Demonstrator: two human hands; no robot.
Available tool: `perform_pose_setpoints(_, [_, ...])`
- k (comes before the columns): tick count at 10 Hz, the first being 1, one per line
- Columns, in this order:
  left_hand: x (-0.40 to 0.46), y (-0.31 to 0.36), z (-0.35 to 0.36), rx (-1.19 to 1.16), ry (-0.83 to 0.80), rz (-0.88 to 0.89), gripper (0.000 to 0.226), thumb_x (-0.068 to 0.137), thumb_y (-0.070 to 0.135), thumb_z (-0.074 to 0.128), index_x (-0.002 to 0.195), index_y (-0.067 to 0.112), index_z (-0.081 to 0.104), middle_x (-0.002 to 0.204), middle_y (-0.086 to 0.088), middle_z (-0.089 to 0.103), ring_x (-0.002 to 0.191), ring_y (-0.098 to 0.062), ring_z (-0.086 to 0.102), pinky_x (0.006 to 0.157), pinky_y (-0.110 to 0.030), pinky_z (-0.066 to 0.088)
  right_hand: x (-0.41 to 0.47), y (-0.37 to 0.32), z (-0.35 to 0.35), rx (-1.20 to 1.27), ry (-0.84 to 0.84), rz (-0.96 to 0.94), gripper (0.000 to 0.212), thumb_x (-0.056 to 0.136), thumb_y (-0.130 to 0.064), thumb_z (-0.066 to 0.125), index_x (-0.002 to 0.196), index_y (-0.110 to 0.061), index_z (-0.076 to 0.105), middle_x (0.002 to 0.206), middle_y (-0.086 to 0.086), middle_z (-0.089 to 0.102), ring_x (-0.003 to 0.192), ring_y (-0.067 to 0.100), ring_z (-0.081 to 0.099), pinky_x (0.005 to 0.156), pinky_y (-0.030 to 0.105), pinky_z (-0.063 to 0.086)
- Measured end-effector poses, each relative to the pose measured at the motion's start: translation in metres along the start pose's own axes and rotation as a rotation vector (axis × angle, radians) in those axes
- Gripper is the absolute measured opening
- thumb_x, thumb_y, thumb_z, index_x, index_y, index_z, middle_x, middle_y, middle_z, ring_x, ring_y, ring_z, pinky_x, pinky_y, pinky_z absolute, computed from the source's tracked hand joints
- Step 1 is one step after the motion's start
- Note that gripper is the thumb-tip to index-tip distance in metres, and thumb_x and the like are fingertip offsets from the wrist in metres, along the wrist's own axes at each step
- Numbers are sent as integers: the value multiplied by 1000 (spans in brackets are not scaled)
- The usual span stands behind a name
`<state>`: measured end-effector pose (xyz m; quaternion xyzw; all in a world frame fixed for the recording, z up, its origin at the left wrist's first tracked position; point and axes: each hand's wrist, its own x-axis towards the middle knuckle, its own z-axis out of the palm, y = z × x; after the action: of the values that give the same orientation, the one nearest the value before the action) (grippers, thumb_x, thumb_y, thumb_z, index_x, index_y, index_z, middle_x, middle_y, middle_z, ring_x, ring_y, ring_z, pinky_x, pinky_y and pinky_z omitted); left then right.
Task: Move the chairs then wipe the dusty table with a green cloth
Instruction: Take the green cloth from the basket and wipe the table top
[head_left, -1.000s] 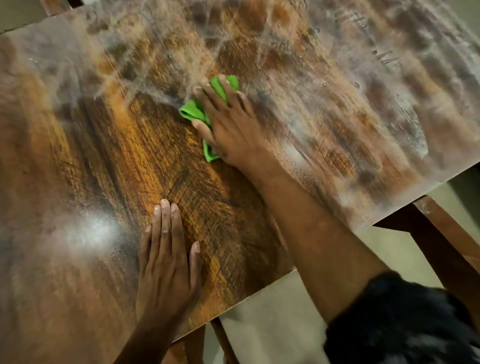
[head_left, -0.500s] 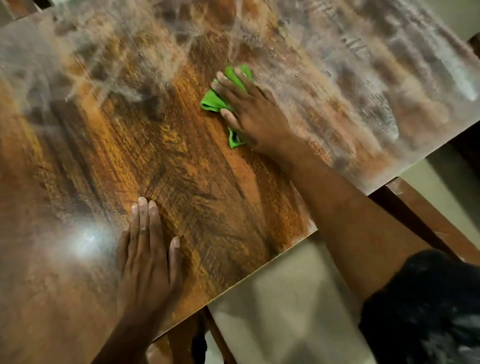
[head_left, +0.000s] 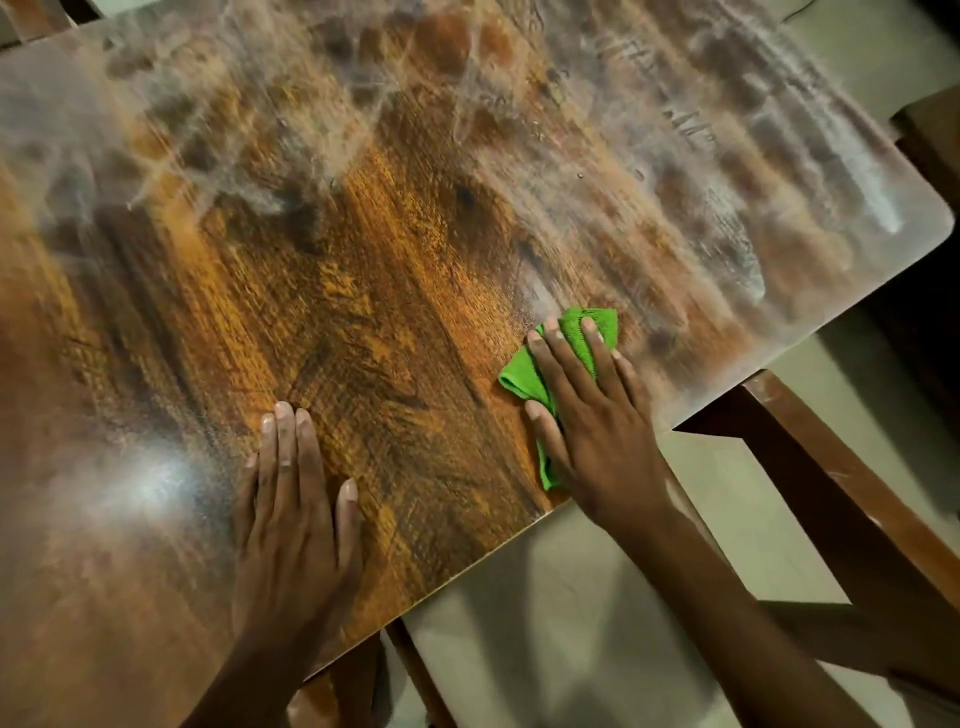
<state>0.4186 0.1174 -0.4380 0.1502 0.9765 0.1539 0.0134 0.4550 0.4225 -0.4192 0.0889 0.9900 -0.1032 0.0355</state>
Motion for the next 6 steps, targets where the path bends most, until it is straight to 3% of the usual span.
perform_pose_setpoints(1, [-4, 4, -1, 8, -25, -10, 70, 109, 38, 29, 168, 4, 17, 177, -15, 13, 165, -28, 12, 132, -50, 16, 1, -32, 13, -9, -3, -57, 65, 113, -56, 20, 170, -28, 5, 178, -5, -1, 164, 20, -12, 133, 49, 3])
perform_pose_setpoints(2, [-3, 7, -4, -16, -47, 21, 71, 108, 37, 30, 169, 6, 13, 178, -10, 9, 166, -23, 6, 132, -53, 17, 6, -53, 18, 2, 21, -73, 64, 114, -54, 23, 170, -27, 5, 178, -6, -1, 164, 19, -11, 133, 47, 7])
perform_pose_setpoints(4, [-6, 5, -2, -59, -44, 30, 71, 109, 40, 28, 170, 9, 9, 179, -7, 4, 166, -20, 1, 133, -49, 12, 5, 17, -3, -120, 6, -253, 61, 116, -48, 24, 170, -31, 2, 178, -10, -1, 165, 18, -7, 133, 45, 11])
perform_pose_setpoints(6, [-4, 2, 0, -55, -1, 37, 72, 108, 41, 26, 168, 2, 17, 177, -16, 13, 166, -27, 8, 131, -50, 16, -5, 59, -10, -106, 10, -25, 59, 116, -48, 24, 169, -36, 1, 177, -13, -3, 164, 15, -12, 132, 45, 12])
